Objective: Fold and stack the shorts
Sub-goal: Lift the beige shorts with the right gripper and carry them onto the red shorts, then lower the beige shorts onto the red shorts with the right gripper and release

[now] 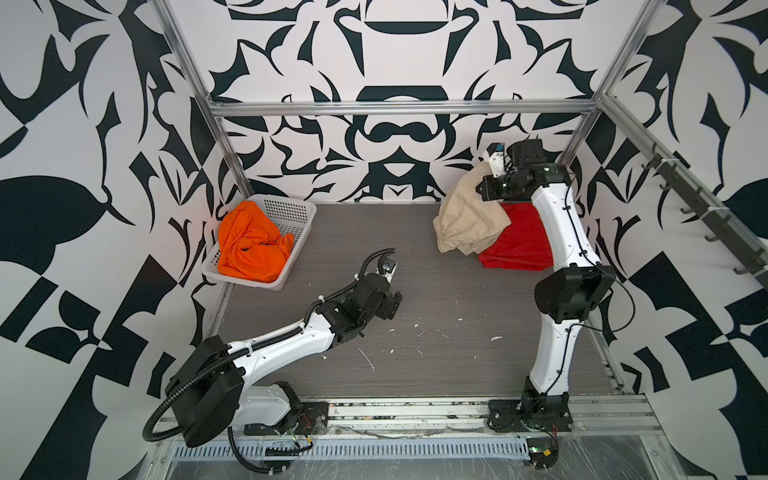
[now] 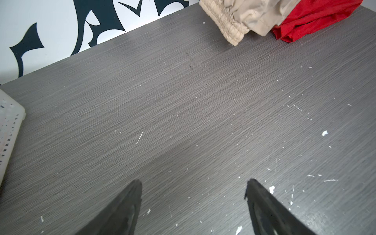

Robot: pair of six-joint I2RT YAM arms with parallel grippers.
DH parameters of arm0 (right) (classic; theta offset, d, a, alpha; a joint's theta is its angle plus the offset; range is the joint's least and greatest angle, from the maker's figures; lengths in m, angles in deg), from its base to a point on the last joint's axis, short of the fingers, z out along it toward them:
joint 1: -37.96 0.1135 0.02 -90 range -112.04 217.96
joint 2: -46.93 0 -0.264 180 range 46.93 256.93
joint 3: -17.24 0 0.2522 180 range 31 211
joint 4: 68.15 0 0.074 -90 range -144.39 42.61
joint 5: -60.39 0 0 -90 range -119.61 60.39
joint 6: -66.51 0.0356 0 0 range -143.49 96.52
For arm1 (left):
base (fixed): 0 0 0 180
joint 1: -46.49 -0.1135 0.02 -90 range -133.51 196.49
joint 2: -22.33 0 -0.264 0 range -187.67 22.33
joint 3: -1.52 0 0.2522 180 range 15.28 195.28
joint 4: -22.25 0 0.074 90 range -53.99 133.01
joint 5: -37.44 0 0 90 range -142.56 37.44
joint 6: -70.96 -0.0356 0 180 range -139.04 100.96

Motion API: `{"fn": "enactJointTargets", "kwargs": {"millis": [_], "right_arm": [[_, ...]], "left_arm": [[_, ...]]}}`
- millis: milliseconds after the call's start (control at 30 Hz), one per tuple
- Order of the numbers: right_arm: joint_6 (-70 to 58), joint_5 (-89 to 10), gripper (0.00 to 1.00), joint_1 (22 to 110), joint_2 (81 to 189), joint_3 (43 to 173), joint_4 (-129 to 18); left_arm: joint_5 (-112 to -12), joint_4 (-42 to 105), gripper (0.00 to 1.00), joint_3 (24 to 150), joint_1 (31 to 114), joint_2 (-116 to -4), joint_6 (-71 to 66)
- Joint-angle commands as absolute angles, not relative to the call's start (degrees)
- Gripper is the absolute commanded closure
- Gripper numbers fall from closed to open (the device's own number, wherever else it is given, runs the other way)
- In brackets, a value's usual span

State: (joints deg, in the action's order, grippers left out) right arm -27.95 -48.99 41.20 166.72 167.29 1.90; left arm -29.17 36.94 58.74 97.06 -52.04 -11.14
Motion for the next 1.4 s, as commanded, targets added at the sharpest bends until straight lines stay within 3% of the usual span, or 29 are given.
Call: {"fn": "enactJointTargets", "kwargs": {"millis": [0, 1033, 1367], "right_arm": [[-26.8, -52.2, 1.0, 40.5, 165.6, 172.9, 3.6], [-21.1, -67.7, 1.0, 29.2, 172.5, 175.3, 6.9], [-16.9, -72.5, 1.0, 31.1, 164.8, 168.4, 0.3]], "left_arm": [[-28.0, 37.5, 0.16, 60.6, 96.7, -52.4, -11.1], [-29.4, 37.2, 0.16, 64.3, 96.7, -56.7, -12.0], [-30.1, 37.1, 0.16, 65.6, 96.7, -58.3, -11.9]]}}
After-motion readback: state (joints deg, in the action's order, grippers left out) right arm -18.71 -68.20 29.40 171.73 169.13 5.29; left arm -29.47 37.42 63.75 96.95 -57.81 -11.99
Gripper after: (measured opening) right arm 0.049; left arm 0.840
